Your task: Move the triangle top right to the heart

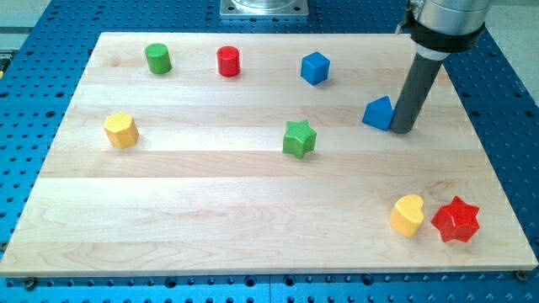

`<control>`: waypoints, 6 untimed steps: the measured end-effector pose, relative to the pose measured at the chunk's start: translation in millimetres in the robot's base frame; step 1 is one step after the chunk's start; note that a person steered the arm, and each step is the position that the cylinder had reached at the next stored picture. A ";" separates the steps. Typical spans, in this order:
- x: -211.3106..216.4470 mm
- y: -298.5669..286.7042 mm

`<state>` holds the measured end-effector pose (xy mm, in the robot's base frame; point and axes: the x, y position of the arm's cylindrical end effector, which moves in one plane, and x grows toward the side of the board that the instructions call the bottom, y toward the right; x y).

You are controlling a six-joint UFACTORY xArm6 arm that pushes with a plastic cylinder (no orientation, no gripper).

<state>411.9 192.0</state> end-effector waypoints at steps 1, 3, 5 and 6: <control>-39.4 1.8; 16.1 -30.8; 4.9 -55.0; 38.5 -55.8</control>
<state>450.4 136.2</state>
